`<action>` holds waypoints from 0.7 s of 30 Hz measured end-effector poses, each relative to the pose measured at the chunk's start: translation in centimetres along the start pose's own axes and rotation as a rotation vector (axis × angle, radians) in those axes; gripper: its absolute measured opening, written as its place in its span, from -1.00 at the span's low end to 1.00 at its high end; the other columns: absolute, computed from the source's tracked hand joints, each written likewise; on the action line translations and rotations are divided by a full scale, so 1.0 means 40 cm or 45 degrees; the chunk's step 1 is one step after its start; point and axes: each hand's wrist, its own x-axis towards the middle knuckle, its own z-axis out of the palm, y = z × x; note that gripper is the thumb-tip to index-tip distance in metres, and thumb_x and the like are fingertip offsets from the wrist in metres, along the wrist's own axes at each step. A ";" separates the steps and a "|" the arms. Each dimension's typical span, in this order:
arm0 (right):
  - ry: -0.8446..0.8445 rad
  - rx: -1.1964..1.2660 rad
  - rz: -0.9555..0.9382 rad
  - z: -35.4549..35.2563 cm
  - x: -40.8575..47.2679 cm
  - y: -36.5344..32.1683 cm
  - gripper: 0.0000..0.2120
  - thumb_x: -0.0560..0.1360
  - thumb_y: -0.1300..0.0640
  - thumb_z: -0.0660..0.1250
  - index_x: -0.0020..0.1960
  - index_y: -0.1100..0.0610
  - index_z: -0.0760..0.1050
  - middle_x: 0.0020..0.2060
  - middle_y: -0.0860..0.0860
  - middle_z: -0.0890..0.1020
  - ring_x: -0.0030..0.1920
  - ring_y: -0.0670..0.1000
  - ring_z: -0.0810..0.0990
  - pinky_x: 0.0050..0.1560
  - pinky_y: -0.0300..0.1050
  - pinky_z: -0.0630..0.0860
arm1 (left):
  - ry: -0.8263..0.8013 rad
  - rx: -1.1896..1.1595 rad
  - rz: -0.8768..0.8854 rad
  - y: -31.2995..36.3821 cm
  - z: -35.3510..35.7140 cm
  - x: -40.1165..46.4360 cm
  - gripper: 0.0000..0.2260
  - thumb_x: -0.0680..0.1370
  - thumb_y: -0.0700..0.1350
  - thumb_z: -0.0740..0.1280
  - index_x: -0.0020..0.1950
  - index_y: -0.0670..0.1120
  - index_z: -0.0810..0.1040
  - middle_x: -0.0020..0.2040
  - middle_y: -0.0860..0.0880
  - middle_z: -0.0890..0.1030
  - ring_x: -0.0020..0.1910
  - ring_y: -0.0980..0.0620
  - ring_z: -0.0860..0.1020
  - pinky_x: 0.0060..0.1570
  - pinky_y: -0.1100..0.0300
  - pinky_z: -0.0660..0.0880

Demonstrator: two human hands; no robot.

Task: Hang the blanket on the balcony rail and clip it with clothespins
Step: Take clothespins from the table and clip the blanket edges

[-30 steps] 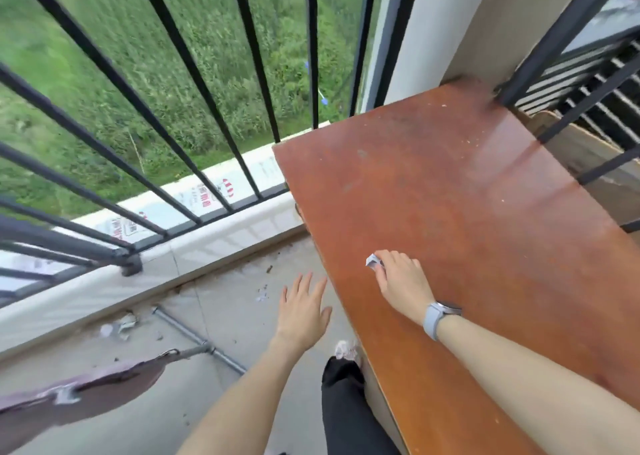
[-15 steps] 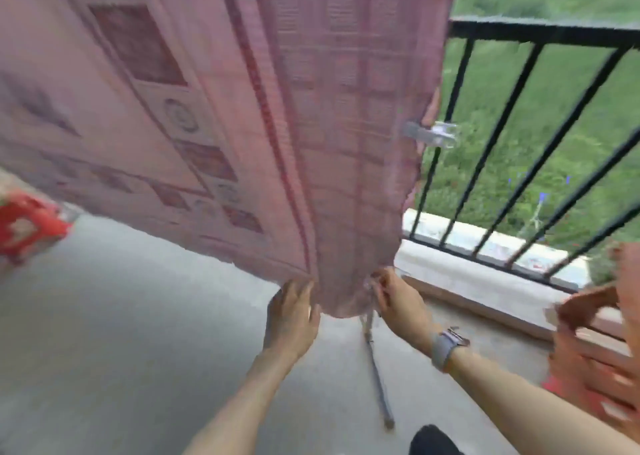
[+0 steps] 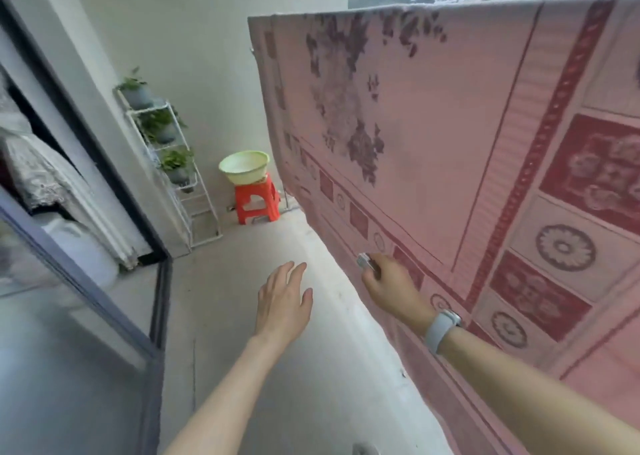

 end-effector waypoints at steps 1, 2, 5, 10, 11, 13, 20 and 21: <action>-0.012 0.007 -0.020 0.017 0.087 -0.018 -0.84 0.45 0.28 0.16 -0.30 0.16 0.34 -0.43 0.08 0.38 -0.41 0.05 0.31 -0.40 -0.09 0.11 | 0.023 0.016 0.008 -0.027 -0.011 0.082 -0.58 0.53 -0.09 0.21 0.38 -0.08 0.28 0.38 -0.11 0.33 0.36 -0.10 0.27 0.28 0.01 0.25; -0.022 0.011 -0.042 0.034 0.172 -0.029 -0.88 0.44 0.28 0.16 -0.28 0.19 0.35 -0.40 0.10 0.40 -0.38 0.06 0.32 -0.41 -0.09 0.13 | 0.046 0.032 0.002 -0.051 -0.024 0.163 -0.58 0.53 -0.09 0.20 0.38 -0.07 0.27 0.39 -0.11 0.31 0.36 -0.10 0.26 0.29 0.00 0.25; -0.025 -0.013 -0.113 0.069 0.419 -0.061 -0.91 0.46 0.27 0.18 -0.22 0.25 0.37 -0.31 0.15 0.42 -0.32 0.08 0.32 -0.42 -0.12 0.13 | 0.136 0.065 -0.022 -0.112 -0.078 0.404 -0.57 0.52 -0.09 0.22 0.38 -0.09 0.28 0.40 -0.13 0.30 0.38 -0.10 0.24 0.33 -0.02 0.23; -0.062 -0.025 -0.254 0.161 0.816 -0.140 -0.78 0.53 0.18 0.17 0.11 0.28 0.43 -0.13 0.20 0.54 -0.18 0.13 0.46 -0.24 -0.06 0.32 | 0.258 0.115 -0.063 -0.256 -0.171 0.737 -0.58 0.50 -0.12 0.26 0.35 -0.11 0.34 0.37 -0.14 0.36 0.36 -0.10 0.28 0.32 -0.02 0.22; -0.077 -0.021 -0.295 0.191 0.886 -0.156 -0.76 0.54 0.17 0.17 0.15 0.27 0.42 -0.11 0.18 0.56 -0.17 0.12 0.48 -0.22 -0.07 0.34 | 0.278 0.122 -0.076 -0.297 -0.182 0.791 -0.59 0.50 -0.11 0.26 0.35 -0.11 0.34 0.37 -0.14 0.36 0.36 -0.09 0.28 0.32 -0.02 0.21; -0.094 0.017 -0.322 0.260 1.014 -0.181 -0.74 0.54 0.14 0.20 0.20 0.21 0.39 -0.07 0.12 0.59 -0.15 0.07 0.51 -0.19 -0.10 0.39 | 0.283 0.128 -0.140 -0.391 -0.197 0.894 -0.58 0.52 -0.09 0.23 0.37 -0.10 0.31 0.39 -0.12 0.33 0.39 -0.08 0.25 0.36 -0.03 0.20; -0.145 -0.027 -0.312 0.529 1.442 -0.238 -0.80 0.52 0.09 0.23 -0.12 0.24 0.46 -0.29 0.03 0.50 -0.26 0.07 0.45 -0.31 -0.11 0.32 | 0.249 0.111 -0.227 -0.708 -0.196 1.240 -0.58 0.56 -0.06 0.17 0.41 -0.08 0.24 0.43 -0.07 0.27 0.41 -0.03 0.20 0.38 -0.01 0.18; -0.147 -0.043 -0.310 0.576 1.520 -0.250 -0.79 0.51 0.13 0.23 -0.16 0.28 0.46 -0.31 0.07 0.50 -0.27 0.10 0.45 -0.31 -0.07 0.33 | 0.256 0.086 -0.229 -0.762 -0.197 1.307 -0.58 0.56 -0.06 0.16 0.41 -0.08 0.24 0.42 -0.07 0.27 0.41 -0.03 0.20 0.38 0.02 0.18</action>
